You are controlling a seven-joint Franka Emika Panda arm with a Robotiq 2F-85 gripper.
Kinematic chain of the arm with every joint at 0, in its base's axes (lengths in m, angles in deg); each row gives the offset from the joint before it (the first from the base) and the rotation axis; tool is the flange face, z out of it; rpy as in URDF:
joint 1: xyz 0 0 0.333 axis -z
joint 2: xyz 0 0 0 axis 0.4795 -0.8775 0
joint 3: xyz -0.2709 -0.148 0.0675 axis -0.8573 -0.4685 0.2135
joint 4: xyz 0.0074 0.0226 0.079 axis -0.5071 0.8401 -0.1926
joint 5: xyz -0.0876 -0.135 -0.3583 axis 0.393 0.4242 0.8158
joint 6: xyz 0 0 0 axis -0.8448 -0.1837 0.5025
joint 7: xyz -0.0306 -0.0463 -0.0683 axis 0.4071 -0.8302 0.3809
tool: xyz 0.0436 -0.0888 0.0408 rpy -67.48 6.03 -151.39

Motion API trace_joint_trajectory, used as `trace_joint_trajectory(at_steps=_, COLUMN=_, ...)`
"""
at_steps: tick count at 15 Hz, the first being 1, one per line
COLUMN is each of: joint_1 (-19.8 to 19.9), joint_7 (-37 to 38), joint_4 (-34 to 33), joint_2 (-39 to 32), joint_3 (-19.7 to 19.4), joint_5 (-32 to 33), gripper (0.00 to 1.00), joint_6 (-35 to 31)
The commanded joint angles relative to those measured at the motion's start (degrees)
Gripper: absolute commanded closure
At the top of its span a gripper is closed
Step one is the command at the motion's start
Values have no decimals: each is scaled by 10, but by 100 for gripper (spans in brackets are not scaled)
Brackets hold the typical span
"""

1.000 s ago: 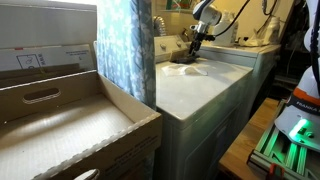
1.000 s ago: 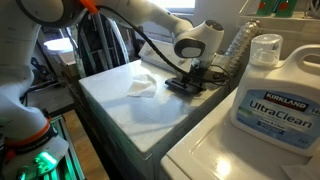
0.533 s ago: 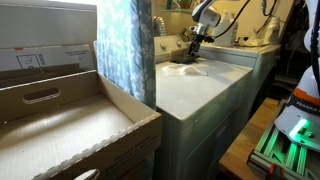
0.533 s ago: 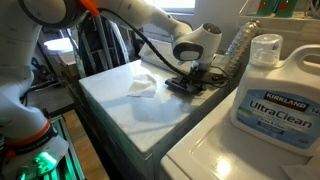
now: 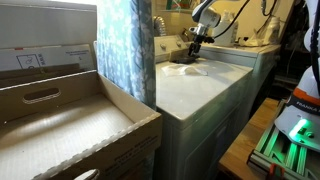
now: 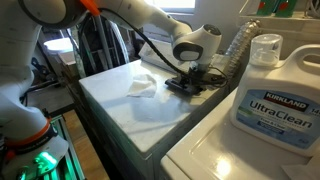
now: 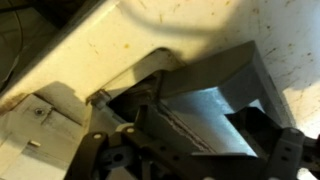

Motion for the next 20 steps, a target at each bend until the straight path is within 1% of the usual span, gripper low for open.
trace_joint_trajectory(at_steps=1, joint_1=2, joint_7=-21, joint_4=0, joint_2=0, joint_3=-3, joint_5=11, gripper=0, joint_6=9)
trace_joint_trajectory(at_steps=3, joint_1=-1, joint_7=-13, joint_4=7, joint_2=-1, joint_3=-1, joint_5=-1, gripper=0, joint_6=-23)
trace_joint_trajectory(at_steps=8, joint_1=-5, joint_7=10, joint_4=17, joint_2=-6, joint_3=-1, joint_5=-13, gripper=0, joint_6=-62)
trace_joint_trajectory(at_steps=11, joint_1=-6, joint_7=25, joint_4=25, joint_2=-5, joint_3=1, joint_5=-31, gripper=0, joint_6=-101)
trace_joint_trajectory(at_steps=20, joint_1=-12, joint_7=51, joint_4=51, joint_2=-1, joint_3=5, joint_5=-51, gripper=0, joint_6=-166)
